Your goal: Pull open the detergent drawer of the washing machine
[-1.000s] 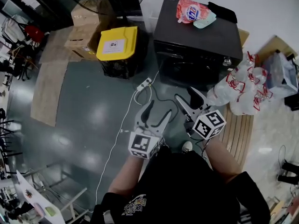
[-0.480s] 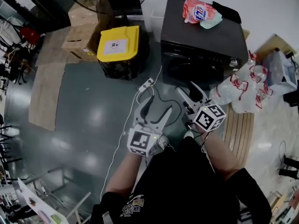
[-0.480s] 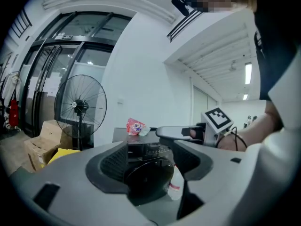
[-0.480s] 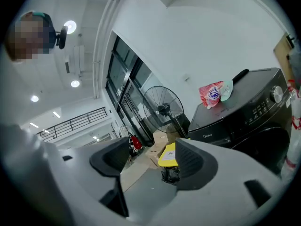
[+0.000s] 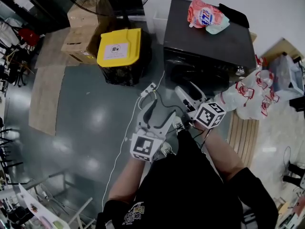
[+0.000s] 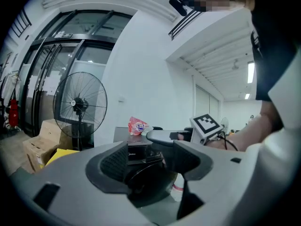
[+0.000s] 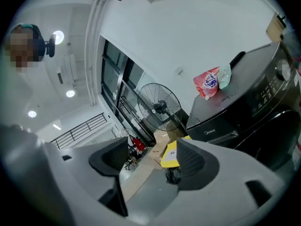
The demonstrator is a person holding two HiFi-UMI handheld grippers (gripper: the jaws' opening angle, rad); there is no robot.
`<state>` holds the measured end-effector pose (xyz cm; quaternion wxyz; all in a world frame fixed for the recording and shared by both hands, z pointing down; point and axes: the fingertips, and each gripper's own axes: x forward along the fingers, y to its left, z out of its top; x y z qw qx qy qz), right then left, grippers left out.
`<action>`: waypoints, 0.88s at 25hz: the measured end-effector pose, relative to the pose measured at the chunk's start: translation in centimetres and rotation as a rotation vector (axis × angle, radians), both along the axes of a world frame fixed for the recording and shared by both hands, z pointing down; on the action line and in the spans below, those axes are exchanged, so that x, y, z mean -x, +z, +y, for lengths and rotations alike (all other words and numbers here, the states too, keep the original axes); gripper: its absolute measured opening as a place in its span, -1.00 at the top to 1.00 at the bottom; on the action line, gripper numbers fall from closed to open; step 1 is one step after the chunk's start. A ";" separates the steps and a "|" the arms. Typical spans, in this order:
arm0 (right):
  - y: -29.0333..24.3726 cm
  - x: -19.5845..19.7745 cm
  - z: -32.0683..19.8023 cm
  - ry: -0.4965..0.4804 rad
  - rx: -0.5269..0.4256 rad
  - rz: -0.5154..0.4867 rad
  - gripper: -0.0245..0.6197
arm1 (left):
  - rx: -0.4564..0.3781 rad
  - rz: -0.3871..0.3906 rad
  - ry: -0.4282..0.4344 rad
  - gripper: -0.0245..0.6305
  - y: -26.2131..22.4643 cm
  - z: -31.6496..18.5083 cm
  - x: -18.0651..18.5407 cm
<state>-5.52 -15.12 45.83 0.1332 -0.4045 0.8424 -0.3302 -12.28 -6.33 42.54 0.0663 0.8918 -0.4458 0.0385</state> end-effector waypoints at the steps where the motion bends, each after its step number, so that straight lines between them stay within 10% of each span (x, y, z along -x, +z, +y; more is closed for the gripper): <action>1: 0.4 -0.1 -0.8 -0.004 0.012 -0.013 -0.10 | 0.003 0.000 -0.007 0.09 0.0 -0.7 -0.1; 22: 13.5 -2.1 -16.4 0.099 0.371 -0.368 -0.37 | 0.163 -0.033 -0.027 0.09 4.0 -13.5 -4.0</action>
